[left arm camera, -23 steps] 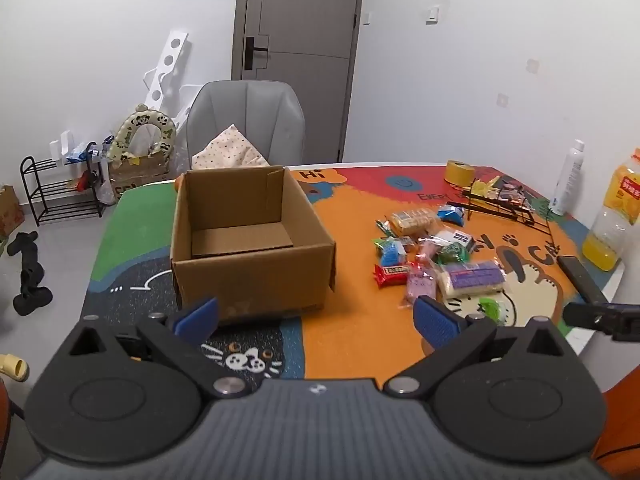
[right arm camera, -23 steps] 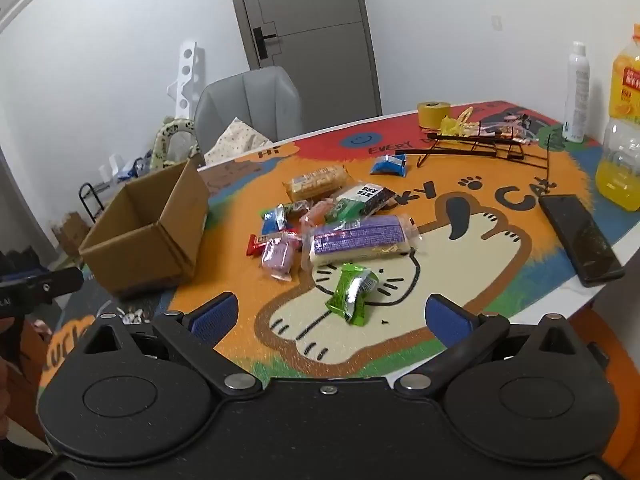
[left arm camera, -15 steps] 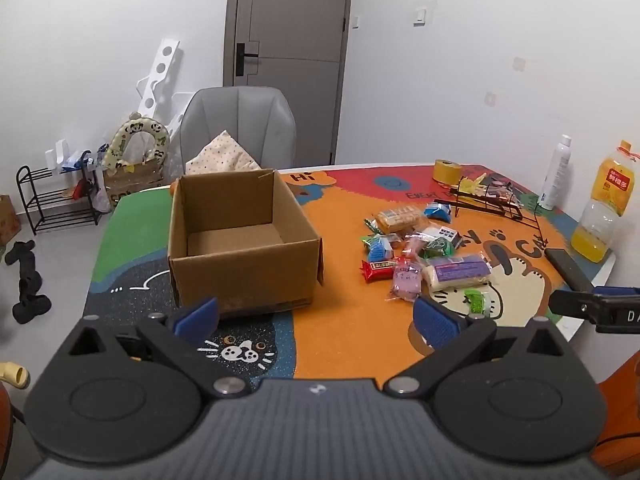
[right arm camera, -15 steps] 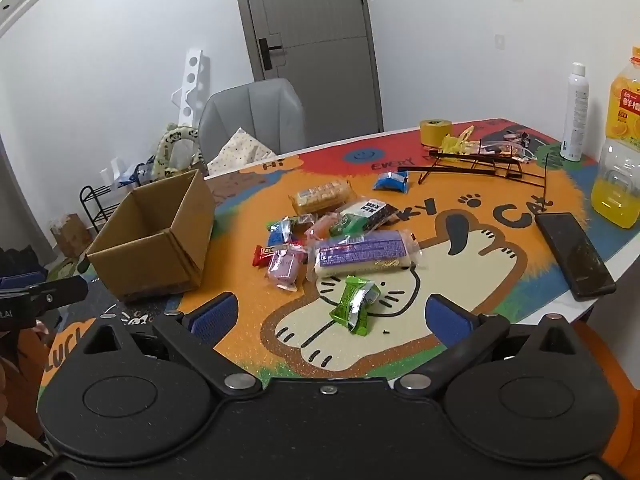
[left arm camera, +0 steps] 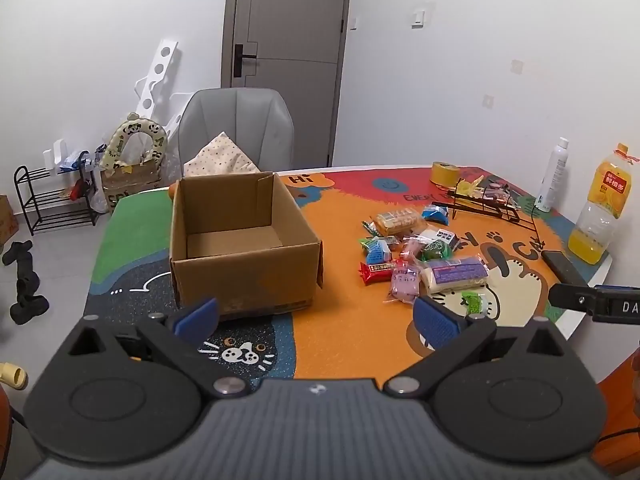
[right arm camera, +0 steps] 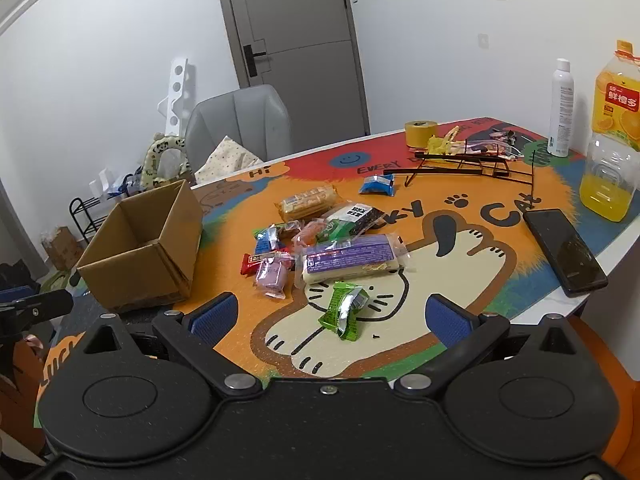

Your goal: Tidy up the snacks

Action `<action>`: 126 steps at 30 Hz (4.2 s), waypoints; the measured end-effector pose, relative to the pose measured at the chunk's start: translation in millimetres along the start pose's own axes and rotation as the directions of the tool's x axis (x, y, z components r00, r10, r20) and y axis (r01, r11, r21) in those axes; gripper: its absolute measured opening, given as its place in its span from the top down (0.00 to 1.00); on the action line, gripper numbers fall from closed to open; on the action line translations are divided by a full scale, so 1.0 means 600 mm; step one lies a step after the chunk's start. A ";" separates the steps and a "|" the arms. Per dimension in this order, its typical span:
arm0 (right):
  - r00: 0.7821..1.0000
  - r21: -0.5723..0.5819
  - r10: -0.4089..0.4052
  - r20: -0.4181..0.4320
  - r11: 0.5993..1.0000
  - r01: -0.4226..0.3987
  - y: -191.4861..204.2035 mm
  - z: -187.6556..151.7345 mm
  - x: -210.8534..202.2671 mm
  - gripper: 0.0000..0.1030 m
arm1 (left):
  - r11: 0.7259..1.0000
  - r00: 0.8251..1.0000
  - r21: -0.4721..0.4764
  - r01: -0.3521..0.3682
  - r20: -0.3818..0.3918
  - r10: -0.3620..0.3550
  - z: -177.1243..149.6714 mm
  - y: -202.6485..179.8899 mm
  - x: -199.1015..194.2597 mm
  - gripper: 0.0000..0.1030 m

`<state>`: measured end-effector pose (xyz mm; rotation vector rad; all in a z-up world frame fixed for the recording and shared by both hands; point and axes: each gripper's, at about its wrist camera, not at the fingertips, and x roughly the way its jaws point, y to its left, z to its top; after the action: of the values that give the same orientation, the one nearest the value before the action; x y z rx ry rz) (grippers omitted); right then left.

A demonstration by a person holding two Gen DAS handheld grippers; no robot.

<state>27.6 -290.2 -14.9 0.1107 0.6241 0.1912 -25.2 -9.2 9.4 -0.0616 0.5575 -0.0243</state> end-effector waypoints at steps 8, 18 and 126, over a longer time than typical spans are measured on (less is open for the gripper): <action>1.000 -0.005 0.000 0.010 1.000 0.000 0.002 0.003 -0.008 0.00 | 1.000 1.000 0.005 0.004 0.000 -0.004 0.000 0.000 -0.004 0.00; 1.000 -0.003 -0.007 0.013 1.000 0.007 -0.003 0.004 -0.008 0.00 | 1.000 1.000 0.012 0.011 -0.002 -0.011 0.004 -0.004 -0.004 0.00; 0.988 0.092 0.115 -0.102 0.990 -0.106 -0.089 -0.034 0.238 0.72 | 0.978 0.973 0.063 0.197 -0.135 -0.187 -0.002 -0.128 0.346 0.16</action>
<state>136.8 -311.5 -121.5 0.2200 0.7340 0.2787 150.0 -94.3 -96.1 -0.0393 0.6778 -0.2395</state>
